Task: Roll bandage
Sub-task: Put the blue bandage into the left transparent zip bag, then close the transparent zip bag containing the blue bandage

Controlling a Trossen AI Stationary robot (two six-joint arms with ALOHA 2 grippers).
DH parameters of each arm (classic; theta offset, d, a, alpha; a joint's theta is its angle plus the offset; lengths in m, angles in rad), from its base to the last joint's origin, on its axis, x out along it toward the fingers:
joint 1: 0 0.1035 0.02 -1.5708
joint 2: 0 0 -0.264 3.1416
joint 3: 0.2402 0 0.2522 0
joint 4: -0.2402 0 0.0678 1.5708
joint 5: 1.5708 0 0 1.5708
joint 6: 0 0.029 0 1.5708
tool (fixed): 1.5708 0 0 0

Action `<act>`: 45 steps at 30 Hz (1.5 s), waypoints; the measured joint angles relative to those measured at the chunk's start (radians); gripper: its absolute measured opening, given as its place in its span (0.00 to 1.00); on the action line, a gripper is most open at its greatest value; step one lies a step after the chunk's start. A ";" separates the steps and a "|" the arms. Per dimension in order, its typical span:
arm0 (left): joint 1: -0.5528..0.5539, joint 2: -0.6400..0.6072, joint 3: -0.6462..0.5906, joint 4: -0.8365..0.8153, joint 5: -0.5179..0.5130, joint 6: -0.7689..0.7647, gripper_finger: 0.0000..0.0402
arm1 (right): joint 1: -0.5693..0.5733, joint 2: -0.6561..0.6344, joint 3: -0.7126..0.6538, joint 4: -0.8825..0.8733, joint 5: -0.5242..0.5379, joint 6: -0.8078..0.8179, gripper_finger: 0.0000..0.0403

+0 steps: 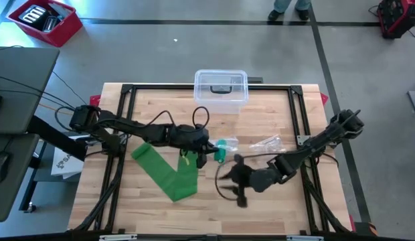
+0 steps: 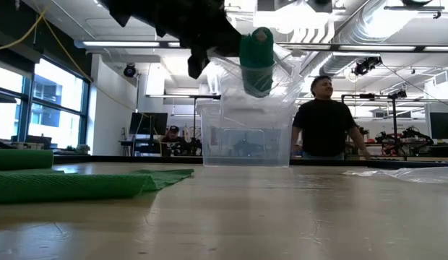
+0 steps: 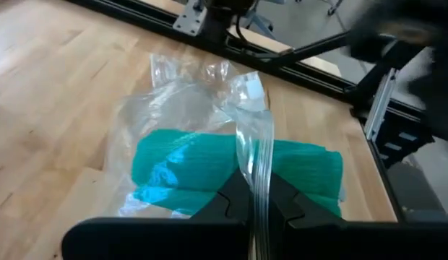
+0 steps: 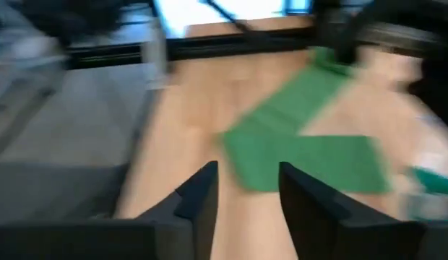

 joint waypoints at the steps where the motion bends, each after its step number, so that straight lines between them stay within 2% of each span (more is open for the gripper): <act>1: -0.006 0.000 0.000 0.000 0.000 0.000 0.00 | -0.012 0.007 0.000 -0.023 0.057 0.032 0.27; 3: -0.019 0.000 0.000 0.004 -0.001 0.000 0.00 | -0.045 0.017 0.000 -0.105 0.190 0.155 0.20; 5: -0.032 0.000 0.000 0.003 0.000 0.001 0.00 | -0.081 0.038 0.000 -0.168 0.273 0.252 0.13; 7: -0.041 0.000 0.000 -0.004 -0.002 0.001 0.00 | -0.091 0.057 -0.002 -0.181 0.322 0.263 0.06; 10: -0.049 -0.002 0.000 -0.004 0.006 0.001 0.00 | -0.062 0.049 -0.002 -0.096 0.350 0.163 0.01; 13: -0.047 -0.001 0.001 -0.010 0.003 0.001 0.00 | -0.036 0.030 0.002 -0.053 0.305 0.069 0.03; 16: -0.046 0.000 0.001 -0.005 0.000 0.001 0.00 | -0.012 0.026 0.001 -0.065 0.251 0.045 0.04; 20: -0.048 0.000 0.001 -0.005 0.011 0.003 0.00 | 0.001 0.025 0.000 -0.066 0.249 0.094 0.04; 24: -0.047 0.000 0.001 -0.005 0.098 0.024 0.00 | -0.032 0.053 0.000 -0.082 0.297 0.164 0.02; 28: -0.047 0.000 0.001 -0.013 0.145 0.046 0.00 | -0.067 0.083 0.000 -0.105 0.191 0.219 0.00; 29: -0.047 0.000 0.001 -0.021 0.147 0.053 0.00 | -0.062 0.087 0.000 -0.101 0.195 0.206 0.00; 34: -0.016 0.000 0.000 -0.069 0.147 0.091 0.00 | 0.053 0.060 0.017 -0.026 0.473 0.070 0.00; 38: 0.009 0.000 0.000 -0.092 0.147 0.108 0.00 | 0.144 0.029 0.047 -0.079 0.616 0.000 0.00; 41: 0.018 0.000 0.000 -0.100 0.166 0.133 0.00 | 0.173 0.006 0.075 -0.205 0.606 0.074 0.03; 45: 0.013 0.000 0.000 -0.113 0.183 0.159 0.00 | 0.155 -0.009 0.097 -0.453 0.489 0.272 0.13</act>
